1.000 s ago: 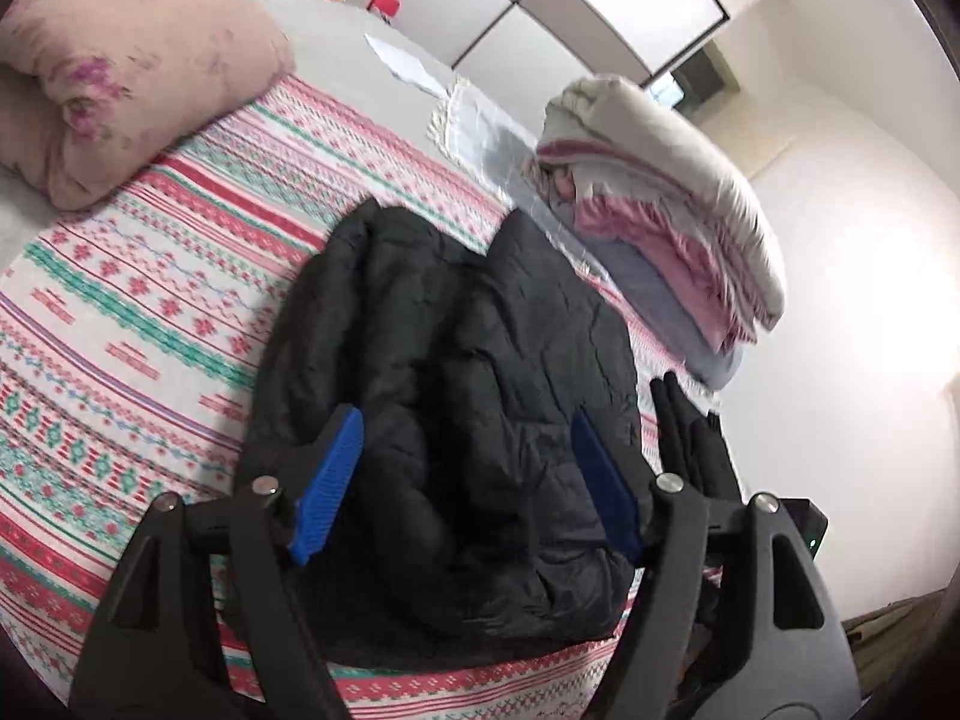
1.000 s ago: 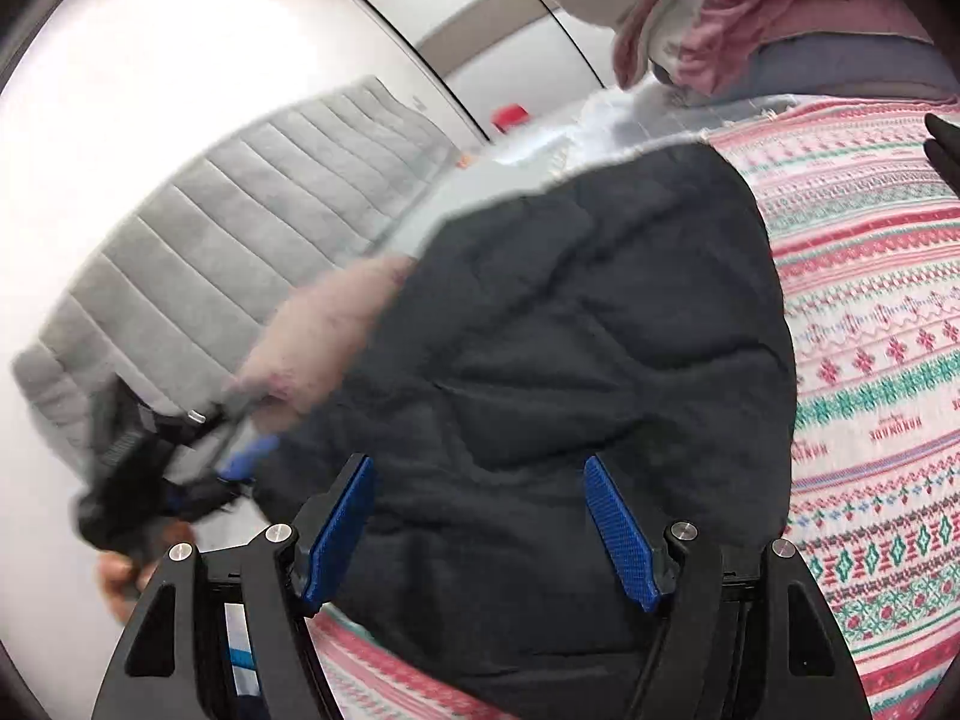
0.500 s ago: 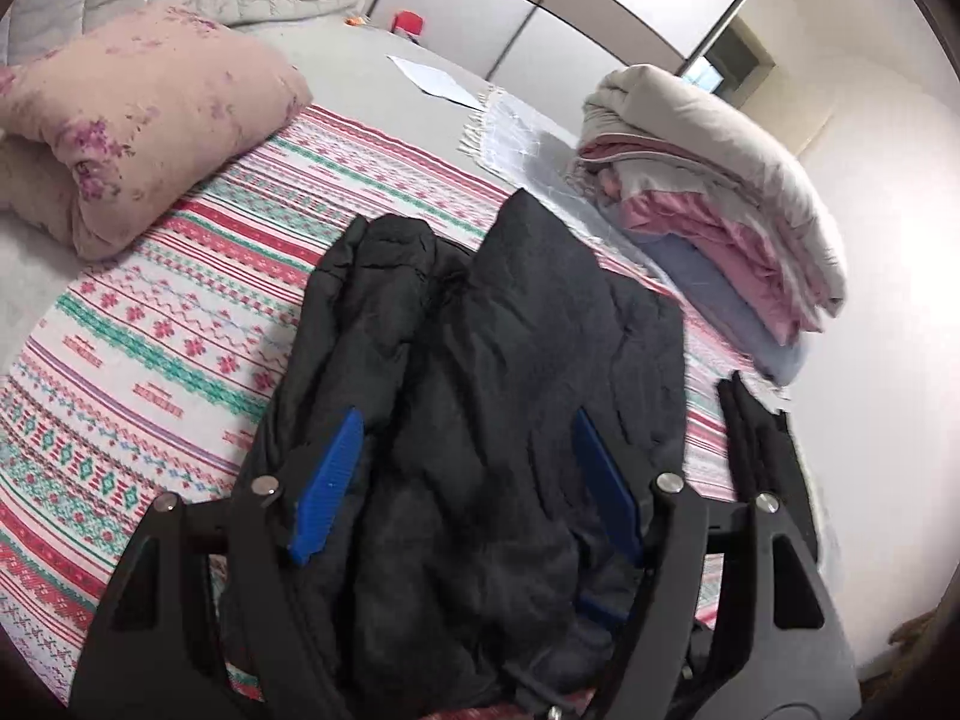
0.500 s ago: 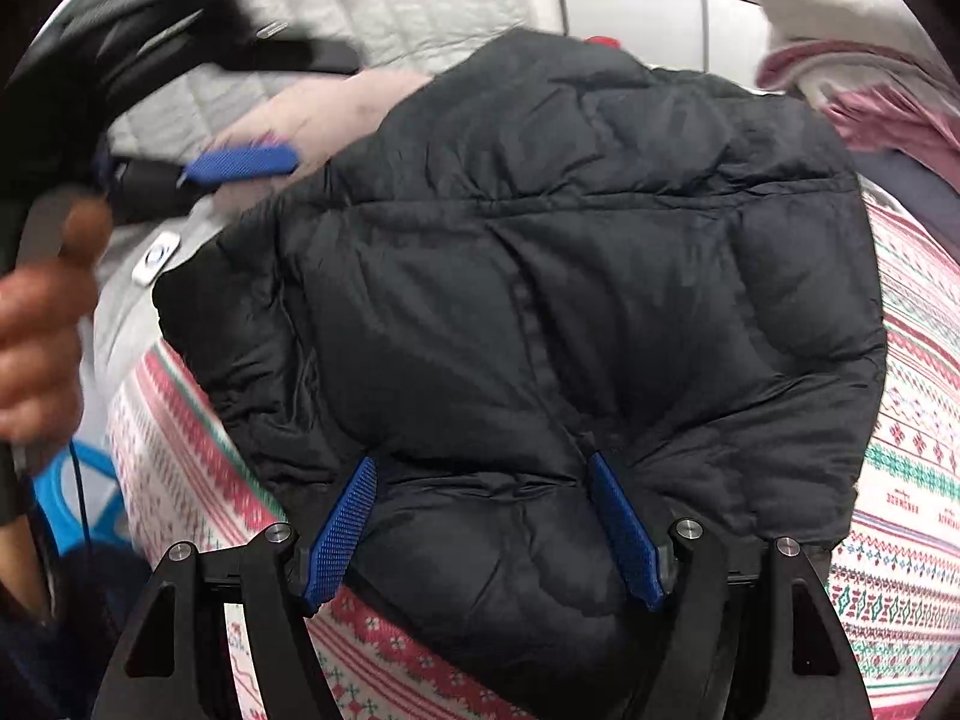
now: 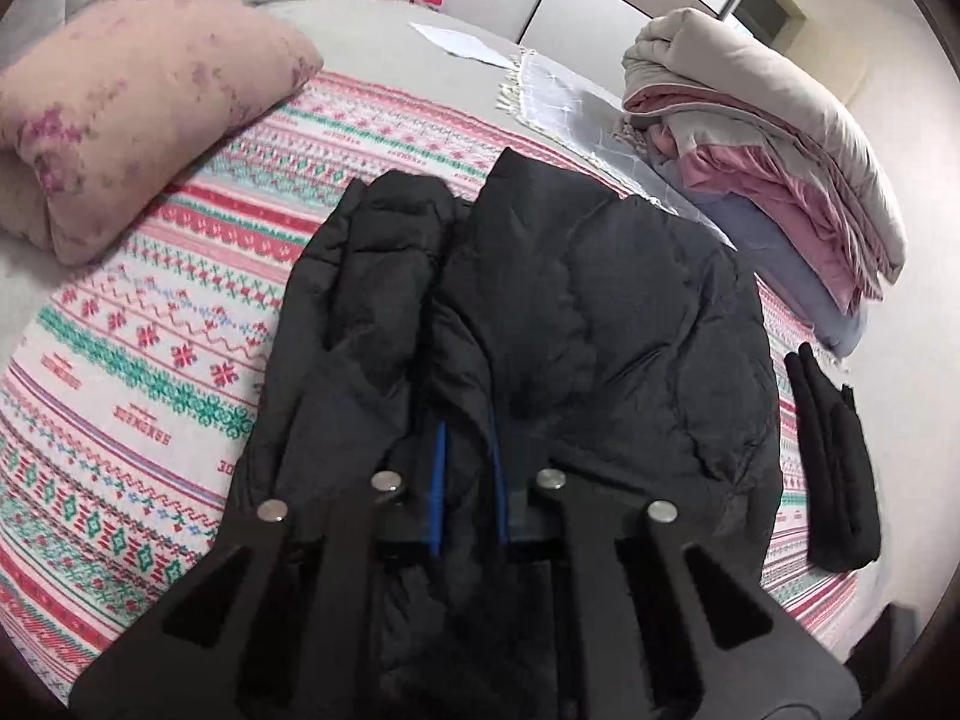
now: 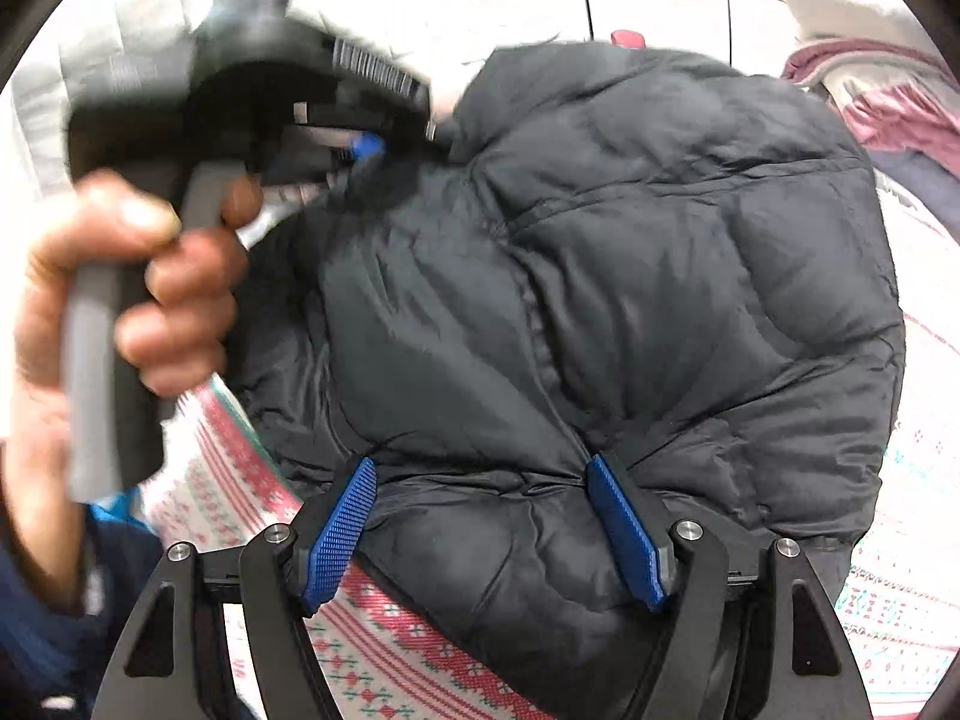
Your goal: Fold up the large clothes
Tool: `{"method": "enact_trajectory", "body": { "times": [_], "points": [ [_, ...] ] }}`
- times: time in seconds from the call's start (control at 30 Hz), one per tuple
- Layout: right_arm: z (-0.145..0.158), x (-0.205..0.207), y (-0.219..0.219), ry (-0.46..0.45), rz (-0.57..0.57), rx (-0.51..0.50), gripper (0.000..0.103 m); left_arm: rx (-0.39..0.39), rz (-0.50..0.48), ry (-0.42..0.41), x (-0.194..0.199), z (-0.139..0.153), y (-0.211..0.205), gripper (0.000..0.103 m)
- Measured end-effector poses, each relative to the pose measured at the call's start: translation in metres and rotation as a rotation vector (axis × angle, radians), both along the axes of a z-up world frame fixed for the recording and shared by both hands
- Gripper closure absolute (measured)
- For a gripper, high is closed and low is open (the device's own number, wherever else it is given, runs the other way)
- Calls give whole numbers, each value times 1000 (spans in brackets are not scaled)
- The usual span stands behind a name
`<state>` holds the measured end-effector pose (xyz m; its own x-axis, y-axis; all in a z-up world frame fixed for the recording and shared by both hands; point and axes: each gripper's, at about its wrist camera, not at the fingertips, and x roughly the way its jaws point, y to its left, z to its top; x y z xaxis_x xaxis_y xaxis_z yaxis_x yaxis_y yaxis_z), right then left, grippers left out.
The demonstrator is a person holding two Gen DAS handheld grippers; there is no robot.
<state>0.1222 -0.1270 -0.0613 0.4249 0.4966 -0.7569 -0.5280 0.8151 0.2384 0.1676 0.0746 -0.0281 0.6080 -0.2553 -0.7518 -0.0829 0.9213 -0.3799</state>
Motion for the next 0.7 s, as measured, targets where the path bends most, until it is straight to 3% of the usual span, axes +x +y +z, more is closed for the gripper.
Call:
{"method": "enact_trajectory", "body": {
  "times": [0.13, 0.23, 0.37, 0.47, 0.7],
  "points": [
    [31, 4, -44, -74, -115, 199, 28, -59, 0, 37, 0, -11, 14, 90],
    [40, 24, -76, -60, -238, 317, 28, -62, -5, 40, -3, -14, 18, 90],
    [48, 71, -83, -35, -356, 260, 28, -80, -5, 57, 1, -20, 19, 90],
    [46, 99, -67, 13, -331, 311, 28, -110, 3, 69, 6, -26, 22, 89],
    [14, 144, -53, 70, -364, 208, 28, -75, -1, 75, 11, -30, 20, 88]
  ]
}}
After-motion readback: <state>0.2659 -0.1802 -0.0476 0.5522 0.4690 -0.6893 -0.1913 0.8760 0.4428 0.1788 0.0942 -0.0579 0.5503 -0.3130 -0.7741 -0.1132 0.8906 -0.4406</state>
